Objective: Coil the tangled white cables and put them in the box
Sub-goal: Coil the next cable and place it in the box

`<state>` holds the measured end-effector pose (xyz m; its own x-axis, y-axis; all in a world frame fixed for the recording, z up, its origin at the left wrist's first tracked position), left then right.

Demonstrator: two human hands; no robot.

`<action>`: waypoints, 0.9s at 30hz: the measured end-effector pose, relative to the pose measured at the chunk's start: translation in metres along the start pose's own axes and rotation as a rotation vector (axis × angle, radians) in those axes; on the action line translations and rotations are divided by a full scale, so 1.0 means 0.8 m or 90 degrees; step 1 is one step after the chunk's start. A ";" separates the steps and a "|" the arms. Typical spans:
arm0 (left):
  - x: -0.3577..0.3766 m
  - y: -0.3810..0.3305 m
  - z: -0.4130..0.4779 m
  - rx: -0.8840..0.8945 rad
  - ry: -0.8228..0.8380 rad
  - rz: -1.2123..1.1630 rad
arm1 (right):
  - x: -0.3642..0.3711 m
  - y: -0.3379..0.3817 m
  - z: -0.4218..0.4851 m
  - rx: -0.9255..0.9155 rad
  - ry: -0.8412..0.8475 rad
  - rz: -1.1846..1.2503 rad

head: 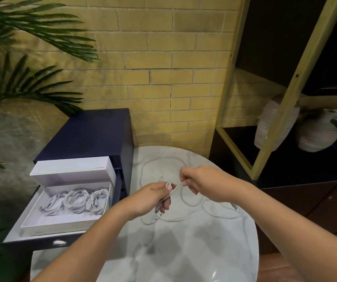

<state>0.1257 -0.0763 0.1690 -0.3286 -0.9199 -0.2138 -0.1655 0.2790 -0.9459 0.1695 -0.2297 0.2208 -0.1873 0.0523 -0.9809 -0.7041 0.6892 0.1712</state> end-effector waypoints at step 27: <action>0.012 -0.013 0.002 0.111 -0.121 0.012 | 0.024 -0.012 0.000 -0.009 0.035 0.500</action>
<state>0.1257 -0.0889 0.1766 -0.1473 -0.9549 -0.2578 0.0070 0.2596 -0.9657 0.1726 -0.2353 0.2005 -0.6672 0.4841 -0.5662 -0.3603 0.4555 0.8140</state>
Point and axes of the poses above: each hand's wrist, its own z-axis towards the middle knuckle, its own x-axis out of the palm, y = z × x, the point moved 4 cm from there along z, towards the middle knuckle, and after that the axes turned 7 degrees about -z, right-handed, at the moved point
